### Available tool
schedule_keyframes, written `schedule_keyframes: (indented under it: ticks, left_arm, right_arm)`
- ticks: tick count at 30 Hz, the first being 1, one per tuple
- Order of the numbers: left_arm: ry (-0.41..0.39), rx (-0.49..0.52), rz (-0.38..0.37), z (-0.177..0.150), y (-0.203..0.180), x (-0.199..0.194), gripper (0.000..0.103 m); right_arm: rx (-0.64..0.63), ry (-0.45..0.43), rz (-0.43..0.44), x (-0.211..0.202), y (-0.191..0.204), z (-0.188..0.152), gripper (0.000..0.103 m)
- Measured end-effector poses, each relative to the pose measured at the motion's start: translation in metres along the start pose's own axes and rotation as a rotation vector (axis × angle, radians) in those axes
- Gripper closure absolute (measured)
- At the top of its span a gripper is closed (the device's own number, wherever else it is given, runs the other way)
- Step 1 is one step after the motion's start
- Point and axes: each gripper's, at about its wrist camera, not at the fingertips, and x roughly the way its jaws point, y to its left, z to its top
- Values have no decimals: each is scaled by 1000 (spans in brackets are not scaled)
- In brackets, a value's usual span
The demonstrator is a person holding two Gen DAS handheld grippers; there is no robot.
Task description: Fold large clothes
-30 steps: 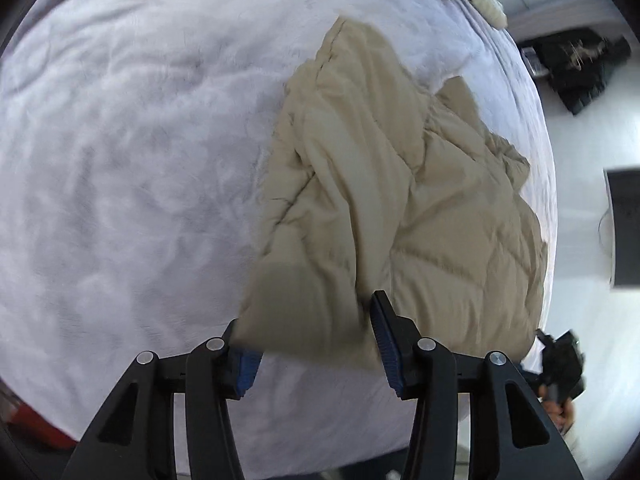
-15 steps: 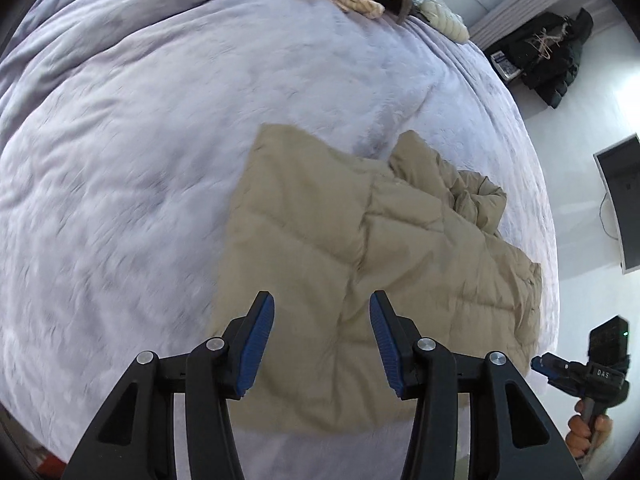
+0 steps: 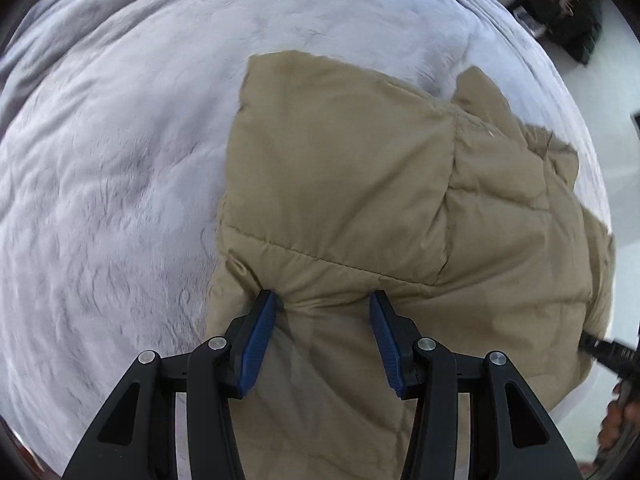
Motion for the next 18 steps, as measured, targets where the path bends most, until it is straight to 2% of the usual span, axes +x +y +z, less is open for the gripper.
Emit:
schedule_keyframes:
  ticks: [6, 7, 8, 9, 10, 13, 18]
  left_arm:
    - [-3, 2, -8, 6, 3, -18, 51]
    - [-11, -4, -19, 7, 7, -23, 42]
    - [-20, -8, -25, 8, 9, -27, 10]
    - [-46, -13, -18, 10, 14, -34, 0]
    - [-78, -7, -5, 10, 18, -41, 0]
    - [-73, -3, -40, 15, 37, -41, 0]
    - [45, -33, -196, 30, 67, -9, 0]
  right_arm:
    - [-38, 10, -50, 4, 1, 2, 81]
    - [-46, 12, -61, 4, 1, 2, 81]
    - [-46, 14, -65, 4, 0, 2, 81]
    - [-45, 14, -67, 4, 2, 2, 81]
    - [-44, 16, -70, 3, 2, 1, 81]
    - [-47, 16, -85, 6, 3, 1, 80]
    - [-58, 13, -118, 16, 14, 2, 80]
